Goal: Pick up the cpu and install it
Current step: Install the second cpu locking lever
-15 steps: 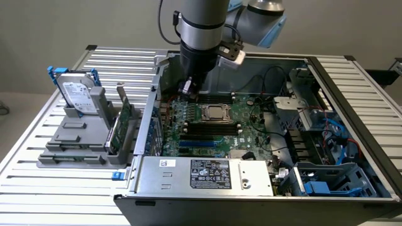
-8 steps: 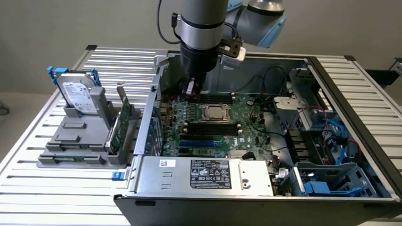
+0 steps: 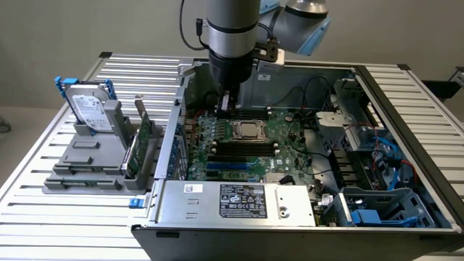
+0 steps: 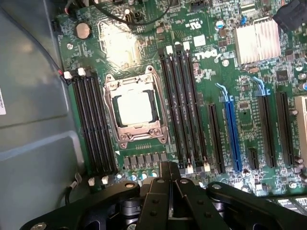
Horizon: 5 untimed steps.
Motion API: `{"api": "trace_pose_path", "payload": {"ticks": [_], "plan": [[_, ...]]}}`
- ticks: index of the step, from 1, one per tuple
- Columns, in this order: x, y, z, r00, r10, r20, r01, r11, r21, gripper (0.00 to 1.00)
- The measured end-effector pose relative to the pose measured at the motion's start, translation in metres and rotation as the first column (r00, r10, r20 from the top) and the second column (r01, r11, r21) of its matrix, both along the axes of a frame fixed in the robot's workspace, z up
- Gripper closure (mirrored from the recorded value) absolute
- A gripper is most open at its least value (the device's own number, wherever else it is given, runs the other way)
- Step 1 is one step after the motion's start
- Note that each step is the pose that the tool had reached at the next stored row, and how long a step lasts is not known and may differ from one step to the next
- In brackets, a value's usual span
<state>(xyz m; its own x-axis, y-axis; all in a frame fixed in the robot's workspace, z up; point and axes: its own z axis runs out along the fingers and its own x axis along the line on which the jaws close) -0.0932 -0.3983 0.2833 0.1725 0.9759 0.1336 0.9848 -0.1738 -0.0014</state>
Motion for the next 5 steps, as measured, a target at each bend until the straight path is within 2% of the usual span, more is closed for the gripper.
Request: {"api": "trace_pose_path", "payload": {"ticks": [5], "plan": [[-0.0001, 0.0000, 0.0000, 1.0000, 0.000, 0.0001, 0.000, 1.0000, 0.0000, 0.89]]}}
